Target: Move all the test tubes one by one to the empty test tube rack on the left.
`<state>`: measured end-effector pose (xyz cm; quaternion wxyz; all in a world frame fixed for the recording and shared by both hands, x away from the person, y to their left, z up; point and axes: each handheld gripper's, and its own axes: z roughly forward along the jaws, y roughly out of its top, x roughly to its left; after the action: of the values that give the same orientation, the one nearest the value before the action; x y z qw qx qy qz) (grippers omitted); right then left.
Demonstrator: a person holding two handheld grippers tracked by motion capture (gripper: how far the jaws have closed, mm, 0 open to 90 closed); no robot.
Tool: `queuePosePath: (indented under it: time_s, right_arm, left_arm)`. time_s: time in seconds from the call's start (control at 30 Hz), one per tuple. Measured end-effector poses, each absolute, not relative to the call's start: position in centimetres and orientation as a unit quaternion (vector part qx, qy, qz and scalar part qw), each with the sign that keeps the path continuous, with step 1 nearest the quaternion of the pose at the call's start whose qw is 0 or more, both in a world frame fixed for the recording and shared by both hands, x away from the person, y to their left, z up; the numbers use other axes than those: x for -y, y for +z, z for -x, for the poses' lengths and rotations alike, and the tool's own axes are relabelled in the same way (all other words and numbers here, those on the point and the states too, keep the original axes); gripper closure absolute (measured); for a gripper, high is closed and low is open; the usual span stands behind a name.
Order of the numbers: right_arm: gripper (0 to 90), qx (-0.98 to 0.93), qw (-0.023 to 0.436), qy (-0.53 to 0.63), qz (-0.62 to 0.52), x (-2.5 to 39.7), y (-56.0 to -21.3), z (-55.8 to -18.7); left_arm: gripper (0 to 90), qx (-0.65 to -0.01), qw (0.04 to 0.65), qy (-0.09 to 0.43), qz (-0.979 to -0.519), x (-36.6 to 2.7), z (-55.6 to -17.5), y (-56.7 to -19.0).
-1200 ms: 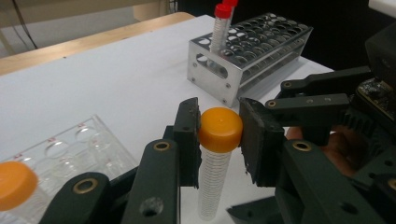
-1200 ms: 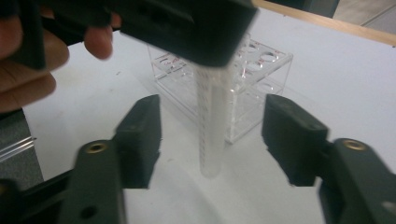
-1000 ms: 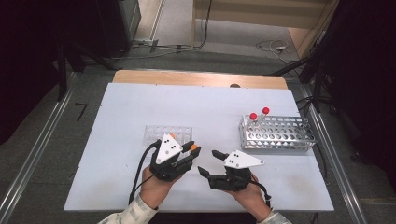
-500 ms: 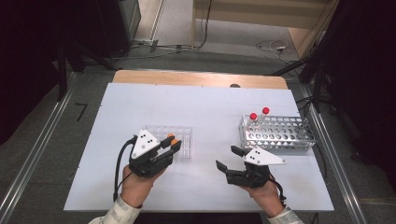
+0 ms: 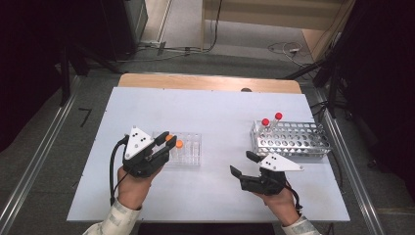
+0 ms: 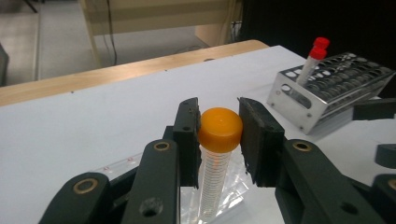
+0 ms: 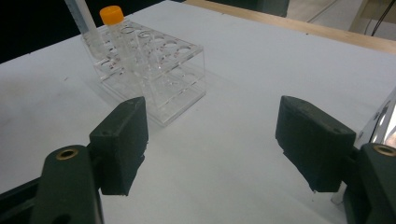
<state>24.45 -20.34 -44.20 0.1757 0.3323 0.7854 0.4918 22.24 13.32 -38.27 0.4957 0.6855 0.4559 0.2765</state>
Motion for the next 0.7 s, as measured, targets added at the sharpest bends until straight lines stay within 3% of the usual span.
queuePosePath:
  time_s: [0.33,0.7]
  right_arm:
    - [24.2,-0.783,0.177,0.494,-0.335,20.5,-44.2,-24.5]
    - [24.2,-0.784,0.177,0.492,-0.335,20.4,-44.2,-24.5]
  left_arm:
    - [69.5,-0.458,0.483,0.309,-0.68,-13.1,-23.1,-38.4]
    - [69.5,-0.464,0.481,0.31,-0.676,-13.3,-23.5,-38.8]
